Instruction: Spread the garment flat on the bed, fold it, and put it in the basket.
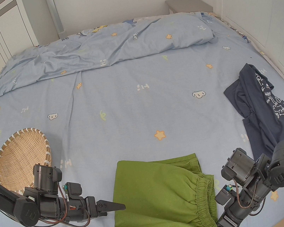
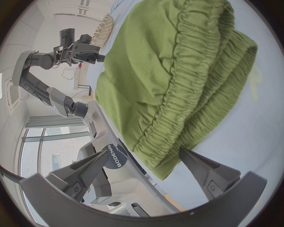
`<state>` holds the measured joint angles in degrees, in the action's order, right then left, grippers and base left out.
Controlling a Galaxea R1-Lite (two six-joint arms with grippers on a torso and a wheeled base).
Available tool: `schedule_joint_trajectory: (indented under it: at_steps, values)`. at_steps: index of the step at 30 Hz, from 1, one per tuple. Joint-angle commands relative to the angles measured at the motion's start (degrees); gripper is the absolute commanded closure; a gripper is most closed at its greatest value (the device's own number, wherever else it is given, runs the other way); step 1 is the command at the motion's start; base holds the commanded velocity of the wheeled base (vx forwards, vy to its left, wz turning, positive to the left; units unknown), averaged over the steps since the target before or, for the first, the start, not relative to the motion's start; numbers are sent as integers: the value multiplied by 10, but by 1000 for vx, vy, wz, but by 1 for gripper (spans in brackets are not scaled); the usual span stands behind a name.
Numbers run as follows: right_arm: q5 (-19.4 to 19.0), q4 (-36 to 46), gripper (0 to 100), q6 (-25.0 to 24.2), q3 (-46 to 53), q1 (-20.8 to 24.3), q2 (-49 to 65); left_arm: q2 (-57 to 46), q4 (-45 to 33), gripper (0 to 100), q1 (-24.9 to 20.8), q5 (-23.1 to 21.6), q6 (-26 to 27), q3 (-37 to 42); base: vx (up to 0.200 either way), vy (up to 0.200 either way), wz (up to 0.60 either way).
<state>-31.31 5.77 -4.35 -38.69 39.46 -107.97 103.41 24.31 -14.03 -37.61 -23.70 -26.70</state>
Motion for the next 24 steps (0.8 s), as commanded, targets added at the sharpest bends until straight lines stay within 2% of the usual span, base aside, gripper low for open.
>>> schedule_joint_trajectory:
  at_steps: [1,5,9,11,16,22,24]
  values:
    - [-2,-1,0,0,15,-5,2,22,13,0,-21,1,0,-1,0,0,0]
    - [-1,-22,0,0,27,-14,19,47,45,0,-35,1,-5,5,0,0,0]
    - [-5,-28,0,-9,26,-47,120,54,62,0,-37,1,-12,5,0,0,0]
    - [-8,-31,0,-16,18,-80,186,54,63,0,-43,1,-19,3,0,0,0]
    - [-35,-29,0,-36,-32,-156,269,56,77,0,-69,0,-61,-8,0,0,0]
    - [-68,-35,0,-85,-47,-207,308,79,137,0,-104,1,-131,-9,0,0,0]
    - [-75,-38,0,-87,-48,-219,309,86,156,0,-111,2,-139,-3,0,0,0]
